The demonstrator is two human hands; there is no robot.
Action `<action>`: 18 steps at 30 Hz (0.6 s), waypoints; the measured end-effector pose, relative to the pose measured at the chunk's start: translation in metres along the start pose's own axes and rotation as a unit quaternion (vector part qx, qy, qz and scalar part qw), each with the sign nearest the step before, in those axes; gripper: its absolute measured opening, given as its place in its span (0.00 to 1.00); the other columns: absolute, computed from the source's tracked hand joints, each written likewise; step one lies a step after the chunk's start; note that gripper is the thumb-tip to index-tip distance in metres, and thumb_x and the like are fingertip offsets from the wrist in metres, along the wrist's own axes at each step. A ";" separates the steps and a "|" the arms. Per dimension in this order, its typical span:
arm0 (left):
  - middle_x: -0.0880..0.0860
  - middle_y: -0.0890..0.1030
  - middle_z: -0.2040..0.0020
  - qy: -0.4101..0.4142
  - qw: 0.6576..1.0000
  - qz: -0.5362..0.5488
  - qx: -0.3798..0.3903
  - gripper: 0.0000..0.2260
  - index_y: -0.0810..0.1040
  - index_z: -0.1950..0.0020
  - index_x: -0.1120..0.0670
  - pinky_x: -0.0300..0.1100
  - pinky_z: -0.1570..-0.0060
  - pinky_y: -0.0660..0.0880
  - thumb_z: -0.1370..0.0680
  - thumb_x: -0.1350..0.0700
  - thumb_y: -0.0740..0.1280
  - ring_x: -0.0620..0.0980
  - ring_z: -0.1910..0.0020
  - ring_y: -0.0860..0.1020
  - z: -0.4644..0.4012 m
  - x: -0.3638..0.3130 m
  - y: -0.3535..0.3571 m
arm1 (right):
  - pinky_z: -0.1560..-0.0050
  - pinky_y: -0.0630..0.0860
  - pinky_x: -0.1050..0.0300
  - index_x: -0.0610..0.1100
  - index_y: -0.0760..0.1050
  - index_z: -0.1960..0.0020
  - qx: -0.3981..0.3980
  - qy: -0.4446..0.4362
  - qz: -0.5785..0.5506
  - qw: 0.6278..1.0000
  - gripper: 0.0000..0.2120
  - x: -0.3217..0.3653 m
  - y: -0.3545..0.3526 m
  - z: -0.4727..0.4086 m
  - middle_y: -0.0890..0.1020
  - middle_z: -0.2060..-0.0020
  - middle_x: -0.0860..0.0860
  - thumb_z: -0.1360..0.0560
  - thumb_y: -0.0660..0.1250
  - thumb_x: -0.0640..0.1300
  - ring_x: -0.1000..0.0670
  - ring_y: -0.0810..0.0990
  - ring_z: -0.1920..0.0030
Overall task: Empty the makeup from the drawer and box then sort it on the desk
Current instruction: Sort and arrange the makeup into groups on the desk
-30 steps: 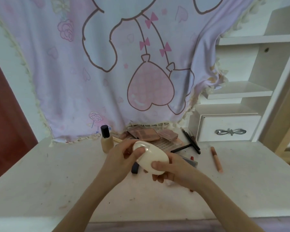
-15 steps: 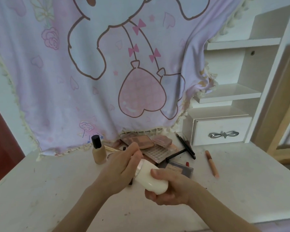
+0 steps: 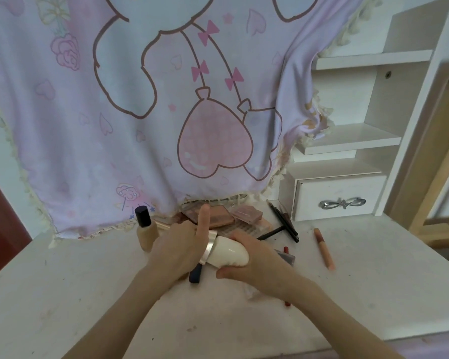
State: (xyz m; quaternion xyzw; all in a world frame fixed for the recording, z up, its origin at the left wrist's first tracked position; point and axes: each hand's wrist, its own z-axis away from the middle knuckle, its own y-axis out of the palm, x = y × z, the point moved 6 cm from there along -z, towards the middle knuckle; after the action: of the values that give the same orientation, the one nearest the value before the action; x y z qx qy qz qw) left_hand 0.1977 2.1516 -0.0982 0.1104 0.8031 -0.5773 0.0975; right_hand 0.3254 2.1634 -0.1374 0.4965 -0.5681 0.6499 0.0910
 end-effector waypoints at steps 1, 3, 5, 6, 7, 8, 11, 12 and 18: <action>0.50 0.75 0.48 0.004 0.999 0.023 -0.025 0.18 0.52 0.29 0.44 0.34 0.61 0.64 0.18 0.56 0.47 0.46 0.56 0.73 0.000 0.003 -0.001 | 0.61 0.77 0.54 0.50 0.71 0.46 0.007 0.006 -0.041 0.999 0.20 -0.005 0.002 0.000 0.81 0.58 0.52 0.33 0.73 0.53 0.53 0.80 0.64; 0.44 0.74 0.63 0.027 0.990 0.135 0.024 0.09 0.63 0.51 0.36 0.28 0.64 0.64 0.18 0.51 0.48 0.37 0.65 0.71 -0.004 0.001 -0.005 | 0.69 0.75 0.57 0.48 0.72 0.44 0.061 0.032 -0.222 0.973 0.16 -0.011 0.007 0.003 0.83 0.59 0.48 0.29 0.70 0.51 0.51 0.79 0.68; 0.42 0.77 0.58 0.074 0.943 0.324 0.024 0.07 0.71 0.52 0.37 0.25 0.58 0.68 0.20 0.47 0.55 0.33 0.58 0.74 -0.001 0.003 -0.006 | 0.71 0.70 0.61 0.44 0.73 0.45 0.118 0.069 -0.373 0.918 0.14 -0.014 0.011 0.010 0.83 0.60 0.43 0.25 0.65 0.52 0.50 0.76 0.70; 0.40 0.77 0.51 0.119 0.916 0.380 0.056 0.07 0.73 0.47 0.39 0.25 0.53 0.69 0.21 0.49 0.58 0.33 0.50 0.75 0.003 -0.002 -0.007 | 0.70 0.69 0.62 0.42 0.73 0.46 0.130 0.087 -0.420 0.894 0.15 -0.016 0.011 0.013 0.82 0.60 0.42 0.24 0.63 0.53 0.50 0.75 0.71; 0.40 0.76 0.46 0.167 0.894 0.402 0.105 0.09 0.74 0.43 0.43 0.28 0.49 0.70 0.22 0.52 0.61 0.36 0.45 0.74 0.009 -0.007 -0.005 | 0.71 0.67 0.63 0.41 0.73 0.47 0.139 0.097 -0.451 0.876 0.17 -0.017 0.011 0.016 0.82 0.61 0.42 0.24 0.62 0.54 0.51 0.73 0.72; 0.41 0.75 0.44 0.188 0.880 0.411 0.142 0.11 0.74 0.42 0.46 0.30 0.48 0.71 0.23 0.56 0.62 0.39 0.44 0.74 0.014 -0.009 -0.002 | 0.71 0.65 0.63 0.40 0.74 0.47 0.144 0.104 -0.470 0.865 0.18 -0.020 0.011 0.018 0.82 0.62 0.42 0.24 0.60 0.55 0.51 0.71 0.73; 0.40 0.77 0.48 0.159 0.901 0.373 0.154 0.11 0.74 0.47 0.39 0.33 0.50 0.73 0.25 0.55 0.64 0.41 0.48 0.76 0.010 0.000 0.008 | 0.70 0.65 0.62 0.43 0.74 0.47 0.158 0.106 -0.449 0.873 0.18 -0.024 0.012 0.022 0.82 0.64 0.42 0.24 0.59 0.56 0.51 0.73 0.71; 0.40 0.78 0.52 0.138 0.917 0.346 0.139 0.08 0.75 0.49 0.39 0.34 0.52 0.73 0.24 0.52 0.64 0.40 0.52 0.77 0.006 0.001 0.010 | 0.69 0.68 0.62 0.44 0.74 0.47 0.163 0.096 -0.424 0.886 0.16 -0.025 0.013 0.022 0.83 0.62 0.43 0.24 0.60 0.56 0.51 0.76 0.68; 0.32 0.76 0.49 0.123 0.922 0.354 0.097 0.09 0.72 0.45 0.39 0.31 0.53 0.71 0.25 0.43 0.64 0.34 0.49 0.75 -0.002 -0.004 0.011 | 0.53 0.80 0.54 0.49 0.76 0.47 0.114 0.076 -0.298 0.945 0.10 -0.036 0.010 0.019 0.82 0.56 0.53 0.27 0.70 0.44 0.52 0.81 0.53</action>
State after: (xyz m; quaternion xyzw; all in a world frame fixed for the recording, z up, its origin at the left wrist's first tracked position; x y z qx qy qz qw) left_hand 0.2044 2.1567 -0.1067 0.4664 0.6577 -0.5618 0.1851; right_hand 0.3469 2.1599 -0.1729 0.5993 -0.3082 0.6893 0.2659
